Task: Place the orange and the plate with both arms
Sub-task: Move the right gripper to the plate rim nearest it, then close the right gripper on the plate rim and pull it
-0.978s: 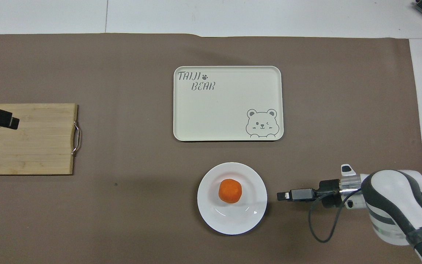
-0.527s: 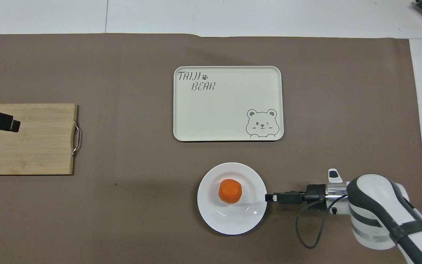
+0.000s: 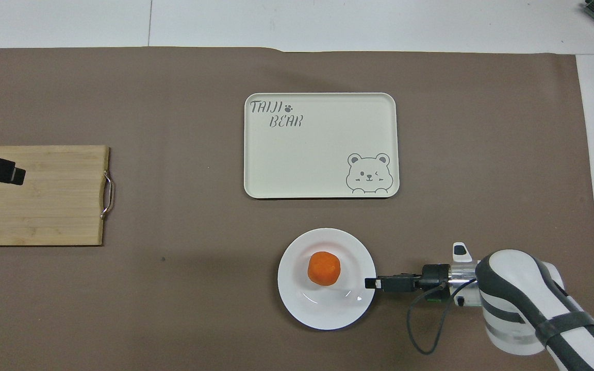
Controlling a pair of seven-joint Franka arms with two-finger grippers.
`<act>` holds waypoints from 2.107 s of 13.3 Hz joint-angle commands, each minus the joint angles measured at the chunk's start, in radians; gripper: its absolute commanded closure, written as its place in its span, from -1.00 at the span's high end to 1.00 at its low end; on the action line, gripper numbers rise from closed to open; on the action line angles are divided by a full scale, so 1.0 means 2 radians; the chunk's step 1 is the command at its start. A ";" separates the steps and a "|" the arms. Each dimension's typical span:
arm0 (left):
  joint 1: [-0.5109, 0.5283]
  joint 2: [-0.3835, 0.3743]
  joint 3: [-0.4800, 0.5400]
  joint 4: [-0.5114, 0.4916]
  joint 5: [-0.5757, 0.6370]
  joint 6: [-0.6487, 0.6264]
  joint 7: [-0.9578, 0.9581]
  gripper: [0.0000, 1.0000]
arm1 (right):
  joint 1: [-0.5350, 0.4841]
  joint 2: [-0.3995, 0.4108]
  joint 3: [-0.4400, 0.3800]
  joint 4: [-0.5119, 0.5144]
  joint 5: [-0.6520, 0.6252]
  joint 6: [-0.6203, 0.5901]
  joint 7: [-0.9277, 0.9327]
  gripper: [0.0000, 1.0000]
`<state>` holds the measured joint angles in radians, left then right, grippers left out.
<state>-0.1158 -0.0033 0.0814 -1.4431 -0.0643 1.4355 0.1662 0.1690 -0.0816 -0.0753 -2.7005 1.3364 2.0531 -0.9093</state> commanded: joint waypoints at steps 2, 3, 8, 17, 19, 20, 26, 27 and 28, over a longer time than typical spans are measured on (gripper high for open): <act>-0.003 -0.004 0.000 0.002 0.009 0.002 -0.006 1.00 | 0.011 -0.007 0.002 -0.015 0.026 0.020 -0.016 1.00; -0.003 -0.004 -0.001 0.002 0.008 0.002 -0.006 1.00 | 0.024 -0.007 0.002 -0.016 0.034 0.027 -0.016 1.00; -0.003 -0.013 -0.002 0.000 0.015 -0.003 -0.005 1.00 | 0.051 -0.004 0.001 -0.015 0.067 0.051 -0.014 0.54; 0.003 -0.014 0.003 0.000 0.015 -0.003 -0.006 1.00 | 0.051 -0.001 0.001 -0.012 0.067 0.059 -0.013 -0.84; 0.003 -0.014 0.003 -0.001 0.015 -0.003 -0.006 1.00 | 0.051 0.002 0.001 -0.010 0.067 0.060 -0.019 -1.00; 0.003 -0.014 0.003 0.000 0.015 -0.003 -0.006 1.00 | 0.051 0.002 0.001 -0.009 0.066 0.060 -0.022 -1.00; 0.003 -0.014 0.003 0.000 0.015 -0.003 -0.006 1.00 | 0.047 0.014 0.001 0.013 0.067 0.050 -0.031 -1.00; 0.003 -0.014 0.003 -0.001 0.015 -0.003 -0.006 1.00 | 0.044 0.014 0.001 0.013 0.067 0.040 -0.030 -1.00; 0.003 -0.014 0.003 0.000 0.015 -0.003 -0.006 1.00 | 0.037 0.014 0.001 0.014 0.067 0.025 -0.027 -1.00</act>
<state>-0.1125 -0.0191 0.0910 -1.4420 -0.0509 1.4355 0.1654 0.2679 -0.0670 -0.0755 -2.6911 1.4344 2.1587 -0.9371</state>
